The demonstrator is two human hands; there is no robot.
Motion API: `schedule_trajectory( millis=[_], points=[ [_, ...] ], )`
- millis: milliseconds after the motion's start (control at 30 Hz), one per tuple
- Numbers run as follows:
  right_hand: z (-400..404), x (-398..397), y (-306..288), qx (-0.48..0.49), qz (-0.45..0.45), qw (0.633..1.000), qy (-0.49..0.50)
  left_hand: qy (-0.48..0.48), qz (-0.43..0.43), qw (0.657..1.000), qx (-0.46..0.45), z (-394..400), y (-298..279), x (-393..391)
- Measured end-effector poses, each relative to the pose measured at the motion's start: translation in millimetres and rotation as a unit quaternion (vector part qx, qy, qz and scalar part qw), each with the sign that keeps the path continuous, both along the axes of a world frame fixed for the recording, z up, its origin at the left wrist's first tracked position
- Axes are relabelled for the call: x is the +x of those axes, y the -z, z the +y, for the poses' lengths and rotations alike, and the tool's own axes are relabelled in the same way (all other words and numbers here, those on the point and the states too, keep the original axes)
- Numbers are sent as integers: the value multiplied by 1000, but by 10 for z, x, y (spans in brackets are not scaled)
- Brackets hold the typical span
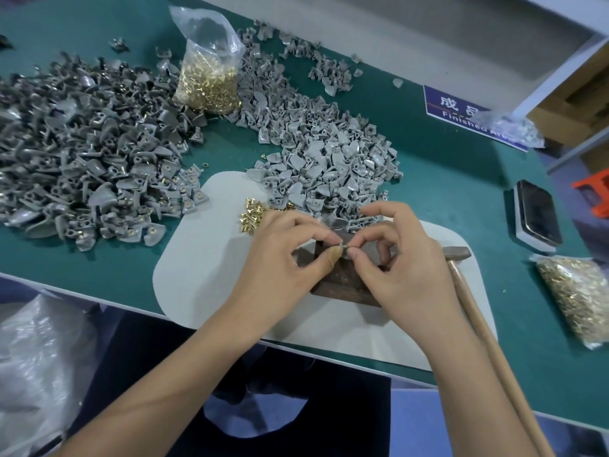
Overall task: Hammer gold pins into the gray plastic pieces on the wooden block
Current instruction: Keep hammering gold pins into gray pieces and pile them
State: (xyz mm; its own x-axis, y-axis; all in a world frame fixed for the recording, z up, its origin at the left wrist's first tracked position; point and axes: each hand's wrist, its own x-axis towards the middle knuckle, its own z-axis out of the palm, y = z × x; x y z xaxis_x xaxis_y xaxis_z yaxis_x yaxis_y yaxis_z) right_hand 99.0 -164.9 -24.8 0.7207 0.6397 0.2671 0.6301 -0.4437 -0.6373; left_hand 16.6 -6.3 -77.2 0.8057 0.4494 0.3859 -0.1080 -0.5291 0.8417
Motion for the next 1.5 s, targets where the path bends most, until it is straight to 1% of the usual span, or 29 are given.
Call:
schedule_trajectory(
  millis=[100,233,300,467,633,733,833,900,1167,1233,1400,1500],
  points=[
    [21,19,-64,-33,-2,999,-3,4,1,1000,-6,1,-7,3],
    [71,80,-162,-95,19,995,-9,8,5,1000,-4,1,-15,-7],
    [92,96,-213,-120,9,993,-14,8,11,1000,-6,6,-22,-14],
    [108,88,-288,-139,11,990,-16,9,15,1000,-5,13,-24,-22],
    [177,53,-370,-209,-46,976,-23,12,7,1000,-3,19,-10,-11],
    [190,37,-390,-223,-66,972,-26,12,-2,1000,-3,12,-1,1],
    [183,14,-372,-216,-79,973,-24,7,-3,1000,10,3,19,2],
    [171,3,-349,-196,-71,978,-20,5,-2,1000,24,-7,21,5],
    [103,-5,-142,-62,4,998,-9,15,-5,1000,26,-10,30,32],
    [111,5,-107,-51,13,999,-12,15,-1,1000,28,-12,32,35],
    [100,92,-93,-46,74,996,-29,17,1,999,28,-5,30,37],
    [59,108,-75,-20,109,993,-32,16,1,1000,23,-10,31,31]
  ],
)
